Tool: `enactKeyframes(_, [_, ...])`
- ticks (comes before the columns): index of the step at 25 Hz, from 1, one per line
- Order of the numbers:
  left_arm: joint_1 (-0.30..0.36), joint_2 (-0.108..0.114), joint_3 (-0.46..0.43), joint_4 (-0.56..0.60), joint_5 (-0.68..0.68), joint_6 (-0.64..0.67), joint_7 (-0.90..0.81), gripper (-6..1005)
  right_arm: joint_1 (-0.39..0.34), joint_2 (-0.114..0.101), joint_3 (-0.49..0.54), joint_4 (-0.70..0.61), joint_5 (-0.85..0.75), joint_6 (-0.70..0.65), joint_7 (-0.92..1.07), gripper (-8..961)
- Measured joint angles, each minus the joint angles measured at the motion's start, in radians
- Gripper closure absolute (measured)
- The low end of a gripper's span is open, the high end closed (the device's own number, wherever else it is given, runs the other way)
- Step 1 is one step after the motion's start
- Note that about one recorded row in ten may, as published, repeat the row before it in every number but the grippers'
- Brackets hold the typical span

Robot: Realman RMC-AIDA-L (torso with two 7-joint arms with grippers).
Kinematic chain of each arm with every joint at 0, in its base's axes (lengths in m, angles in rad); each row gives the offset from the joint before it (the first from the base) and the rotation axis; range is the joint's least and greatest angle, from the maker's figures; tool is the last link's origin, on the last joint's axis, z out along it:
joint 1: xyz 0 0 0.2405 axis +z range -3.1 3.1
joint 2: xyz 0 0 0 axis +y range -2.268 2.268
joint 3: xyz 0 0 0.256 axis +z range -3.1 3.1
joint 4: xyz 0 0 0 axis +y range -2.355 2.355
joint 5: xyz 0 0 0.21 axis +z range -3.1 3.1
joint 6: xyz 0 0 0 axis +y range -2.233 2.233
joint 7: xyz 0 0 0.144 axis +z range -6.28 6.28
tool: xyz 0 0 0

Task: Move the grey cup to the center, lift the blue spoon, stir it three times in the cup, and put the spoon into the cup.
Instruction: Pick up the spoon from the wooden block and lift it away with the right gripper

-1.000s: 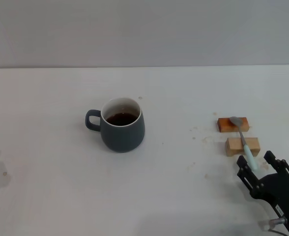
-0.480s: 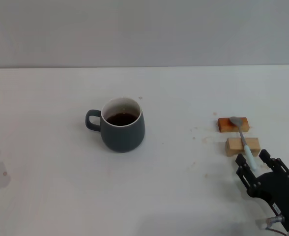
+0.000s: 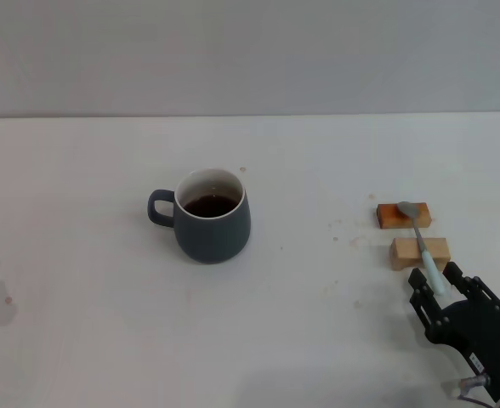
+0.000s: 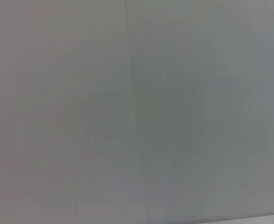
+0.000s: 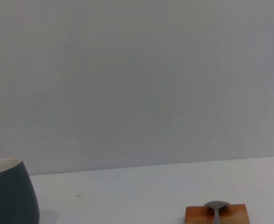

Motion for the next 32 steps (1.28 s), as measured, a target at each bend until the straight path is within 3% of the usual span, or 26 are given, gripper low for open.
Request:
enactKeyframes(15, [0.0,0.0,0.0,0.0,0.002,0.0,0.0,1001,0.003,-0.001,0.002,0.002,0.006,0.017,0.0,466])
enactKeyframes(20, [0.0,0.0,0.0,0.0,0.001,0.0,0.0,1001,0.005,-0.001,0.001,0.001,0.007,0.019,0.0,575])
enactKeyframes(32, [-0.002,0.0,0.013,0.0,0.001,0.0,0.0,1001,0.004,0.0,0.002,0.003,0.008,0.017,0.0,678])
